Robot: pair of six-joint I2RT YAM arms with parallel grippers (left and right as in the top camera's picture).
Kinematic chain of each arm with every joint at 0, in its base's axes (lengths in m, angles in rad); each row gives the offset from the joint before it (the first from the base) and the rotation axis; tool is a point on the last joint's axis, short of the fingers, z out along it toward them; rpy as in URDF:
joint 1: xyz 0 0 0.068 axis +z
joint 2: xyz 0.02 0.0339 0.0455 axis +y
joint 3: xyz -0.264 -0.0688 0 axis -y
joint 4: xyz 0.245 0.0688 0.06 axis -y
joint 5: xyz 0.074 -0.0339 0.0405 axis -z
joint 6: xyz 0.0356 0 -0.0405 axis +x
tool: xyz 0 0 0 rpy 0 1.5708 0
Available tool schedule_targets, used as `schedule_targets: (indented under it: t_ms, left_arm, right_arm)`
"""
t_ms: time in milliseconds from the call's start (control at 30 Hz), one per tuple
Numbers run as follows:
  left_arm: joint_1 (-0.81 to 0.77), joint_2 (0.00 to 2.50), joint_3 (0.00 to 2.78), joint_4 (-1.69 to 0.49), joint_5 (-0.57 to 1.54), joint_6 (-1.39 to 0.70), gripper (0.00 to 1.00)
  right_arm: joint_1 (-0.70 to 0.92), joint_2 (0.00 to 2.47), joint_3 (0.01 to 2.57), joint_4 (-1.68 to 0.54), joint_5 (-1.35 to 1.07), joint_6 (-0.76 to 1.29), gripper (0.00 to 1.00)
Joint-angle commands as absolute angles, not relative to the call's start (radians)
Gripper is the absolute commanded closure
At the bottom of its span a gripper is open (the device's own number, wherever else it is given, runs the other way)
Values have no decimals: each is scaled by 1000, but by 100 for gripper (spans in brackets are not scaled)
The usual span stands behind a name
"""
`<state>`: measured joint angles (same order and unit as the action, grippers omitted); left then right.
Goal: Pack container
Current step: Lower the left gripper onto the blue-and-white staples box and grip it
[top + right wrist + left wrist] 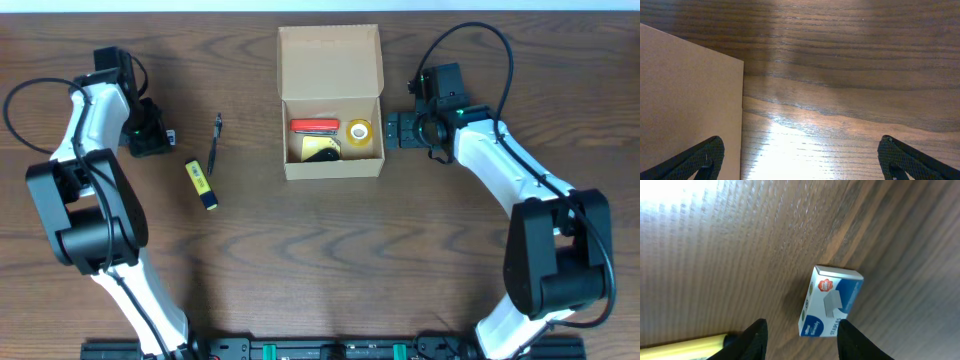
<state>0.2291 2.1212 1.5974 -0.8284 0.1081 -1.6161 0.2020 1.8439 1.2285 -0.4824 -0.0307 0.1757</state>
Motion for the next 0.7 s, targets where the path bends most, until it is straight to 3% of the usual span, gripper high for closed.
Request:
schedule_targets:
  t_ms: [0, 133, 233, 667]
  left_arm:
    - [234, 2139, 1592, -829, 113, -1619, 54]
    - [237, 2139, 1592, -825, 91, -1613, 53]
    - [237, 2139, 1592, -780, 76, -1569, 44]
    - [237, 2148, 1592, -753, 70, -1548, 29]
  right_arm:
    - [197, 1844, 1229, -483, -34, 186, 1]
    - [197, 1844, 1229, -483, -34, 186, 1]
    - [197, 1844, 1229, -483, -34, 186, 1]
    - [197, 1844, 1229, -483, -34, 186, 1]
